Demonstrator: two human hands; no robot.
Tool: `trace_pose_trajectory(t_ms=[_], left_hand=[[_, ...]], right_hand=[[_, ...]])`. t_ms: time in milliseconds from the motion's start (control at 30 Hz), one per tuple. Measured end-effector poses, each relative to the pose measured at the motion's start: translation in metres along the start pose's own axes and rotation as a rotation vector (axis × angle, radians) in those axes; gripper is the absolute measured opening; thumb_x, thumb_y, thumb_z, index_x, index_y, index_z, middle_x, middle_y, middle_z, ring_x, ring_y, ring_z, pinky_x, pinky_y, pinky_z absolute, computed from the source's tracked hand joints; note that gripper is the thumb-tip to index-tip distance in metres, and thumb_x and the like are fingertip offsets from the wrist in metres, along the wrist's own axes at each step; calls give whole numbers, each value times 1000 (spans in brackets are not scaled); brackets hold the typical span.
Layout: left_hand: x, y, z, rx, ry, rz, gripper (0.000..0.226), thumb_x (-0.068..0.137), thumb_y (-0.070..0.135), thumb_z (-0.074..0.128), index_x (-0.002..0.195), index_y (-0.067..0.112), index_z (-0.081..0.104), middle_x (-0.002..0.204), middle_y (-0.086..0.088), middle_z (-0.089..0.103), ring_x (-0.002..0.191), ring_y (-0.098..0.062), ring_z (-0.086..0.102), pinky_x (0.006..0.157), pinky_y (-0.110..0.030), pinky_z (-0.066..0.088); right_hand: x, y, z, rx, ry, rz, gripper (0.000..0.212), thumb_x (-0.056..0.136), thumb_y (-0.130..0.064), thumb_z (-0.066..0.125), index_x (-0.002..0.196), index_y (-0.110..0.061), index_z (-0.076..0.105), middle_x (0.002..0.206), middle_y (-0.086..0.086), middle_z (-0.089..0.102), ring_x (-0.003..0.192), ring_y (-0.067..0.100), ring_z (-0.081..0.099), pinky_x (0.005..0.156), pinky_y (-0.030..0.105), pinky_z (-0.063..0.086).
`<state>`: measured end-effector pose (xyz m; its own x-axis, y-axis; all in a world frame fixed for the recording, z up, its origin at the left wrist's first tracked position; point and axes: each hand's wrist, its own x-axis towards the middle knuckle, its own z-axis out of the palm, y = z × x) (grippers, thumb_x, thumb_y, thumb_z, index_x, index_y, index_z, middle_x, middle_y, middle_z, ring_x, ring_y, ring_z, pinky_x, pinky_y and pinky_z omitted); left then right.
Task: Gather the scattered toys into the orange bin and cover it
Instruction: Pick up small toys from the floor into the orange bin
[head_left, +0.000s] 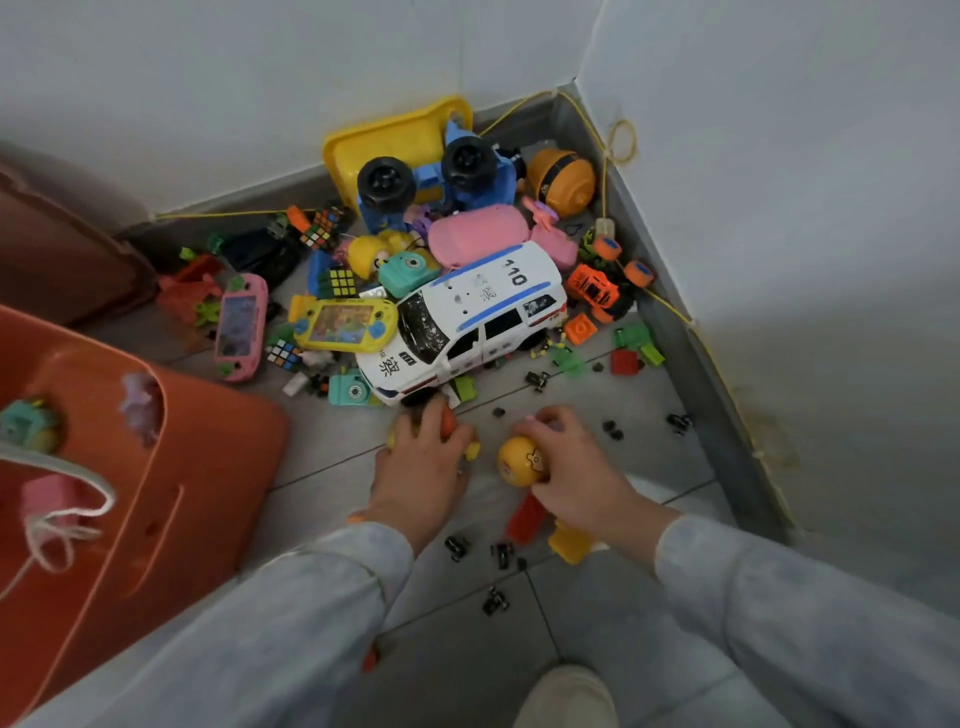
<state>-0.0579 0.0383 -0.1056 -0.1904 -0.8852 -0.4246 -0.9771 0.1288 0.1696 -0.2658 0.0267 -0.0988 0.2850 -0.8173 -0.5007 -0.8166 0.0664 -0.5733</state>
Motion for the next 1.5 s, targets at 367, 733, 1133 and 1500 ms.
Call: trace_pose_trajectory(t_ms=[367,733,1133,1500], left_hand=[[-29,-11,-30,-277,-7,-16,35,73,39,72,97,32,47,120,0,29,105,-25,43,78,-37,51],[-75,-87,-152,-357,469,38,32,68,38,69,91,33,46,115,-1,35,95,-29,52,82,-42,53],[-212,-237,-260,-209,583,-171,34,70,40,73,93,38,47,120,3,37,100,-28,52,82,-42,54],[-315,-364,-237,-266,599,-484,34,67,41,73,90,38,48,114,5,37,97,-26,56,86,-44,54]], right_hand=[[-14,-27,-25,49,102,6,69,76,3,69,133,-31,52,133,1,39,115,24,48,89,28,45],[-49,-117,-85,-130,205,-174,66,72,-1,72,131,-26,55,132,5,38,117,30,49,91,29,38],[-50,-340,-92,-254,224,-508,67,75,-7,70,134,-32,52,131,2,38,118,24,49,85,25,33],[-27,-430,7,-284,40,-574,68,72,-13,66,131,-40,45,130,0,33,115,31,50,99,46,45]])
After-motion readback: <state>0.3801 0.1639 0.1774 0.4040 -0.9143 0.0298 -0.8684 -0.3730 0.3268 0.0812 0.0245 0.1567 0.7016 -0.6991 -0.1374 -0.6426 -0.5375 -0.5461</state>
